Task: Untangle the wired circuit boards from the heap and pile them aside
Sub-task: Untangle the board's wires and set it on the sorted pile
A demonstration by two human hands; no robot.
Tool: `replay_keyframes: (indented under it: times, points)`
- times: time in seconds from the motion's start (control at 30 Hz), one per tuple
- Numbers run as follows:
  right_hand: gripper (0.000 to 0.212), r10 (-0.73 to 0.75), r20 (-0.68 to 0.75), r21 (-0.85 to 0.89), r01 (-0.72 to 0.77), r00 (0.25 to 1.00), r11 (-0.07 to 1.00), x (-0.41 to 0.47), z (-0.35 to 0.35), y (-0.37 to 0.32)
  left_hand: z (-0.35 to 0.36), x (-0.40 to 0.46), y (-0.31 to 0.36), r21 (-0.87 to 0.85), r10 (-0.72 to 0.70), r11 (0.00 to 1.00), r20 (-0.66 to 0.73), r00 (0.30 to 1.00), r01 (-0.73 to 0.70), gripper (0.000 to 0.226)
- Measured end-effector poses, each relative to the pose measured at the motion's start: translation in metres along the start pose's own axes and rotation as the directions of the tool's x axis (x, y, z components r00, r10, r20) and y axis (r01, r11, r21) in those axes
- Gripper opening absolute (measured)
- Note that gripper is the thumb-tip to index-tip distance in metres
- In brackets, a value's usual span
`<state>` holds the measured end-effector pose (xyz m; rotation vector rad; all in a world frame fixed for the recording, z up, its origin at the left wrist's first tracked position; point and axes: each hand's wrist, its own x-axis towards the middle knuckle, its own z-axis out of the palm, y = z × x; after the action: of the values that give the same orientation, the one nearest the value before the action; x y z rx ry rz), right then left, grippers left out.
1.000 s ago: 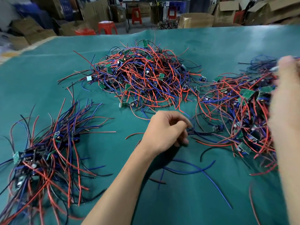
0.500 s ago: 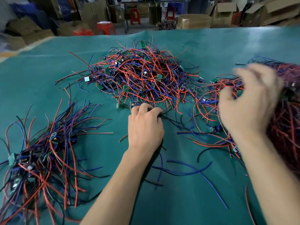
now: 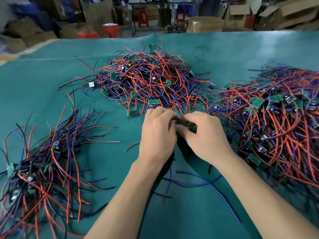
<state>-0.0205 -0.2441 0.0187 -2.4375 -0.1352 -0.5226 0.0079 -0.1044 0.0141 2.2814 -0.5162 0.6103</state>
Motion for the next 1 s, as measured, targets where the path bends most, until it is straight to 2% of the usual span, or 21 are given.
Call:
replay_keyframes:
  times: [0.13,0.2,0.27,0.53,0.63,0.67,0.7,0.73,0.8,0.83,0.87,0.93,1.0]
  points:
    - [0.008,0.081,-0.044,0.158,-0.073,0.996,0.985,0.000,-0.003,-0.004,-0.001,-0.001,0.002,-0.055,0.039,0.998,-0.054,0.998,-0.042,0.016]
    - [0.017,0.105,-0.060,0.192,-0.091,0.993,0.977,0.001,-0.005,-0.003,0.000,-0.002,0.005,-0.092,0.061,0.993,-0.076,0.995,-0.068,0.017]
    - [0.020,0.130,-0.080,0.217,-0.110,0.988,0.970,0.002,-0.007,-0.003,0.001,-0.002,0.007,-0.116,0.068,0.990,-0.087,0.994,-0.078,0.018]
    - [0.009,0.165,-0.152,0.249,-0.124,0.974,0.960,0.004,-0.011,-0.003,0.003,-0.004,0.010,-0.192,0.088,0.976,-0.076,0.993,-0.101,0.024]
    - [0.012,0.203,-0.267,0.211,-0.148,0.942,0.966,0.008,-0.017,0.001,0.003,-0.004,0.011,-0.148,0.094,0.983,-0.086,0.992,-0.106,0.034]
    - [0.014,0.266,-0.297,0.298,-0.176,0.917,0.938,0.010,-0.022,0.003,0.002,-0.003,0.011,-0.151,0.077,0.984,-0.108,0.991,-0.093,0.035]
    - [0.016,0.351,-0.297,0.465,-0.187,0.888,0.866,0.013,-0.028,0.004,0.001,-0.003,0.010,-0.167,0.042,0.984,-0.133,0.990,-0.064,0.036]
    - [0.019,0.429,-0.254,0.660,-0.169,0.867,0.732,0.015,-0.037,0.005,0.000,-0.002,0.010,-0.178,-0.001,0.984,-0.144,0.990,-0.025,0.036]
    - [0.021,0.481,-0.071,0.931,-0.115,0.874,0.346,0.017,-0.055,0.006,0.002,-0.001,0.006,-0.117,-0.092,0.990,-0.104,0.990,0.080,0.036]
    - [0.021,0.458,0.012,0.976,-0.111,0.889,0.189,0.018,-0.062,0.007,0.003,-0.001,0.003,-0.053,-0.137,0.990,-0.078,0.988,0.133,0.036]
    - [0.022,0.422,0.076,0.990,-0.120,0.904,0.077,0.018,-0.067,0.008,0.004,-0.002,0.002,0.002,-0.173,0.985,-0.058,0.983,0.173,0.036]
    - [0.022,0.381,0.144,0.990,-0.131,0.913,-0.058,0.018,-0.068,0.007,0.005,-0.002,0.001,0.044,-0.190,0.980,-0.046,0.981,0.192,0.032]
    - [0.019,0.399,0.175,0.978,-0.112,0.900,-0.176,0.018,-0.065,0.003,0.004,-0.002,0.002,0.022,-0.150,0.988,-0.080,0.985,0.153,0.026]
